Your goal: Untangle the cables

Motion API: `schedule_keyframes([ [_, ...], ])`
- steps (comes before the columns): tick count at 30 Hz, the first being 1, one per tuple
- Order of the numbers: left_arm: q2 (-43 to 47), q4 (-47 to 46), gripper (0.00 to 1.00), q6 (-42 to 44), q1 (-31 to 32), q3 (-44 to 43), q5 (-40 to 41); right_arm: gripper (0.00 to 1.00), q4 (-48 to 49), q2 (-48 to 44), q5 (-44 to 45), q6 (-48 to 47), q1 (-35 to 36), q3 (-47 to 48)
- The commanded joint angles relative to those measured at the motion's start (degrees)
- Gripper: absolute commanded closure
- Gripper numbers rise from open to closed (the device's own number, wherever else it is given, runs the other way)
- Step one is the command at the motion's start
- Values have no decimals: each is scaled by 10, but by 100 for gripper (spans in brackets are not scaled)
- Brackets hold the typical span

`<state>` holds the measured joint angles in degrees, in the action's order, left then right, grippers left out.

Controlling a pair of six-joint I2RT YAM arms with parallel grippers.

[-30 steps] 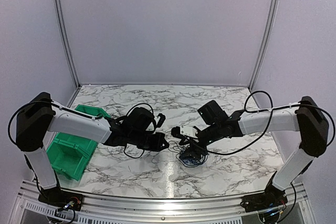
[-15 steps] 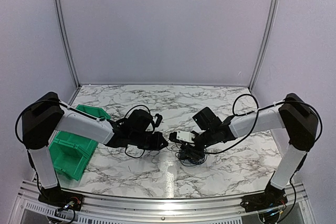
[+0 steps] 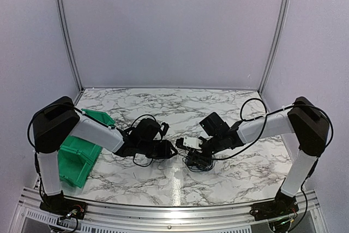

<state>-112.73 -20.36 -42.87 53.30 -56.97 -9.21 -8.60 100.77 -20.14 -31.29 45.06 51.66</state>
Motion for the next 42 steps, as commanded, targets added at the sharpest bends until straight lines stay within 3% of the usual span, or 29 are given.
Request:
schedule_keyframes([
  [1, -21, -38, 65, -23, -9, -13, -5, 51, -5, 4, 11, 0, 2, 7],
  [5, -41, -81, 66, -52, -19, -20, -25, 51, -6, 3, 10, -1, 2, 8],
  [9, -67, -92, 73, -62, -26, -48, -38, 50, -4, 2, 12, 1, 1, 8],
  [16, -77, -94, 100, -59, -35, -64, -52, 49, 2, -6, 37, 0, 1, 2],
  [23, 79, -85, 100, -16, -65, 34, -2, 48, -3, 8, 77, -13, -4, 0],
  [28, 215, 1, 100, 43, -83, 66, 76, 51, -4, 12, 84, -11, -14, 2],
  [36, 405, 180, 100, 159, -89, 22, 252, 55, -10, 11, 78, 2, -56, 7],
  [42, 497, 266, 100, 237, -90, -54, 326, 56, -12, 7, 78, 4, -78, 9],
])
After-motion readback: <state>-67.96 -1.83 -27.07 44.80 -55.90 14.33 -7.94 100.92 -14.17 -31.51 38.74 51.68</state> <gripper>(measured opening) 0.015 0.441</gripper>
